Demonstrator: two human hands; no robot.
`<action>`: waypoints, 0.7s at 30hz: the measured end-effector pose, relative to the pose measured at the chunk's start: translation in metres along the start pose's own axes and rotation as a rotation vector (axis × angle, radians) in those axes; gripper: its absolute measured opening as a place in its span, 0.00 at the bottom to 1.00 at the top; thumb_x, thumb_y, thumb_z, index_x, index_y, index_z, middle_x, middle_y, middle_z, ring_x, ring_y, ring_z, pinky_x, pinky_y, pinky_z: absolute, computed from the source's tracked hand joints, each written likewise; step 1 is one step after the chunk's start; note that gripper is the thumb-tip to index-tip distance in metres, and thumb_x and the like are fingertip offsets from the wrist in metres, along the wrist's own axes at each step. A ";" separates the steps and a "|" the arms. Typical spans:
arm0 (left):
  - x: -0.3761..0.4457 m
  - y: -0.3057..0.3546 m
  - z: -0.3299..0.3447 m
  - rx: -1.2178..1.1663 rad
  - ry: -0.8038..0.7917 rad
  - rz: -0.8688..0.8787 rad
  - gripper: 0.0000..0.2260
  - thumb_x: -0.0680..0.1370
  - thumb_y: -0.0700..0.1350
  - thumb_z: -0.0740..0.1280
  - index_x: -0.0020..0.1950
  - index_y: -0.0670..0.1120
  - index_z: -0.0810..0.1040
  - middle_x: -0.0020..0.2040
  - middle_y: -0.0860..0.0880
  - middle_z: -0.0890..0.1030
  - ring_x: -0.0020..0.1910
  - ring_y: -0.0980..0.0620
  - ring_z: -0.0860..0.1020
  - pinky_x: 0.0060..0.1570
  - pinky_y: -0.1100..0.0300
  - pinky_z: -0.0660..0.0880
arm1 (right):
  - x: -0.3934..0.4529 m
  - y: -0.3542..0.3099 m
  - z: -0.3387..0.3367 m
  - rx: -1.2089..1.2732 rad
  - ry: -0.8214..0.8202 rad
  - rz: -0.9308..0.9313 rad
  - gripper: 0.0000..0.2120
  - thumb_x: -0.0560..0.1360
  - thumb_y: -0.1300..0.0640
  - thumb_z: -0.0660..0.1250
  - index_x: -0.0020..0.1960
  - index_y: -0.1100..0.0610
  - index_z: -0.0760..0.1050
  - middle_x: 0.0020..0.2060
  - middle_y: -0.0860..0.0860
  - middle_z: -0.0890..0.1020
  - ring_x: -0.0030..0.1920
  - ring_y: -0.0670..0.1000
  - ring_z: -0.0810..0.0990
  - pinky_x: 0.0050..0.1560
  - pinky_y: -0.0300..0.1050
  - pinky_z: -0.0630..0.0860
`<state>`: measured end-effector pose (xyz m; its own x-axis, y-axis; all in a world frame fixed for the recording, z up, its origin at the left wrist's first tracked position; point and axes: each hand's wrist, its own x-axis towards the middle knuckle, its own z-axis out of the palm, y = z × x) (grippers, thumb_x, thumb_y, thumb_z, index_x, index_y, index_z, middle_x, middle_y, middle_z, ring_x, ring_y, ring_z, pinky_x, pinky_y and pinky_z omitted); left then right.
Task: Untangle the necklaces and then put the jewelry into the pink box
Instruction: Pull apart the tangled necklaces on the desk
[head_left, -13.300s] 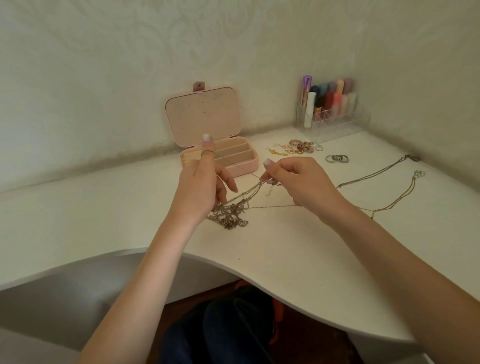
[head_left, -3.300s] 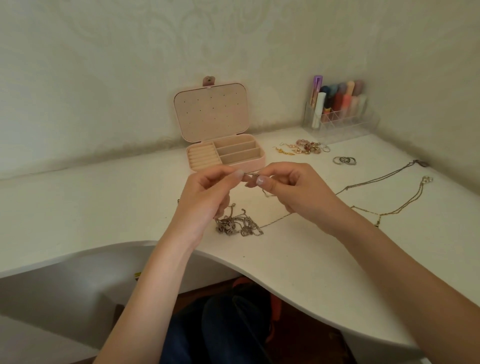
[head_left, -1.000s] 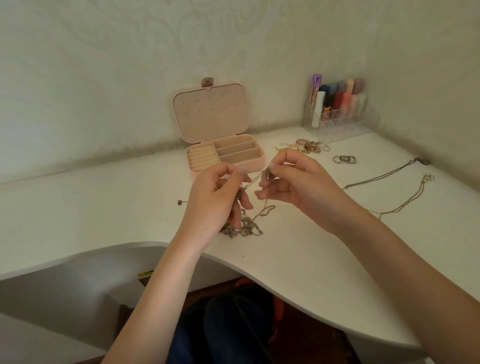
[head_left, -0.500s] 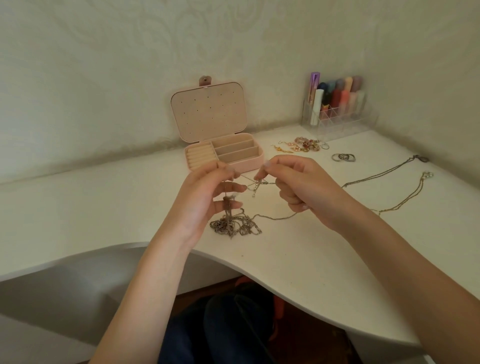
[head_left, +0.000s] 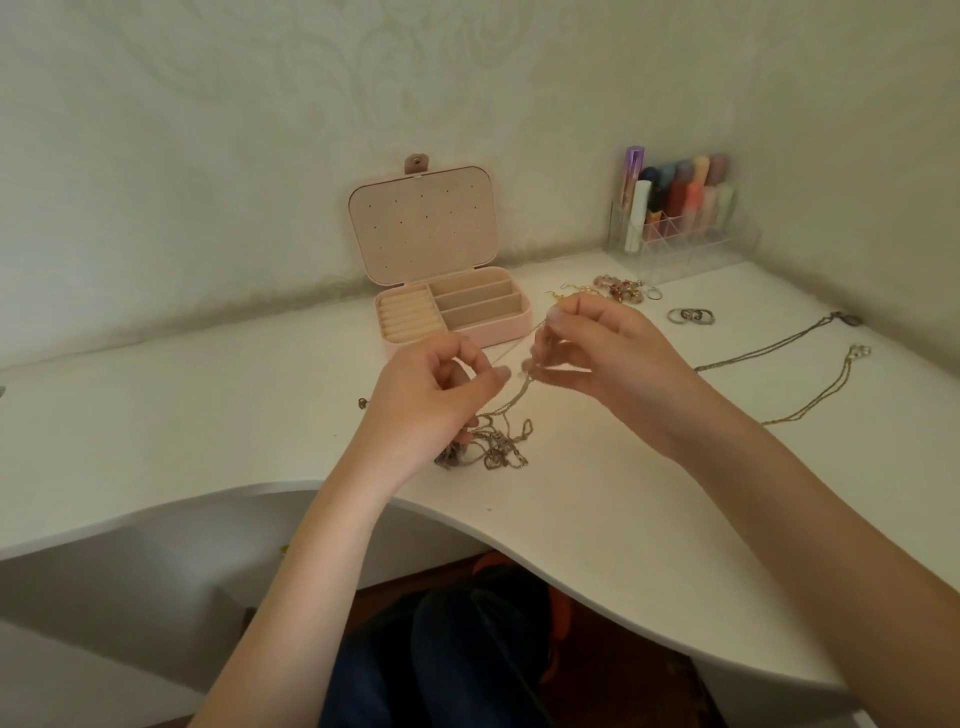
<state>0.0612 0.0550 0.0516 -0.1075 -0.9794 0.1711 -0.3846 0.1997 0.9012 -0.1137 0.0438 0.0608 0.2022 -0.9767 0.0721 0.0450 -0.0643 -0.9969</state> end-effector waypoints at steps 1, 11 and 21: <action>0.001 -0.002 0.000 0.058 0.002 0.001 0.06 0.74 0.45 0.71 0.39 0.44 0.77 0.26 0.48 0.74 0.26 0.52 0.75 0.30 0.54 0.76 | -0.001 -0.002 0.001 0.091 -0.017 0.026 0.10 0.80 0.59 0.59 0.41 0.57 0.71 0.31 0.50 0.76 0.34 0.49 0.77 0.48 0.50 0.81; 0.004 -0.012 0.007 -0.065 0.176 -0.097 0.05 0.81 0.44 0.61 0.45 0.48 0.72 0.32 0.47 0.81 0.31 0.51 0.82 0.30 0.55 0.78 | -0.003 -0.001 0.001 0.066 -0.044 0.002 0.07 0.80 0.57 0.59 0.45 0.59 0.71 0.27 0.47 0.66 0.26 0.46 0.61 0.29 0.37 0.64; 0.000 -0.002 0.007 -0.299 0.121 -0.174 0.17 0.82 0.47 0.59 0.39 0.40 0.77 0.25 0.46 0.74 0.22 0.50 0.74 0.21 0.62 0.68 | 0.002 0.007 -0.003 -0.334 0.132 -0.088 0.09 0.80 0.55 0.61 0.47 0.60 0.73 0.28 0.46 0.73 0.26 0.44 0.68 0.23 0.36 0.65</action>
<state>0.0557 0.0546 0.0472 0.0522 -0.9980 0.0353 -0.1008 0.0299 0.9945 -0.1156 0.0404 0.0539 0.0824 -0.9811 0.1752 -0.2693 -0.1912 -0.9439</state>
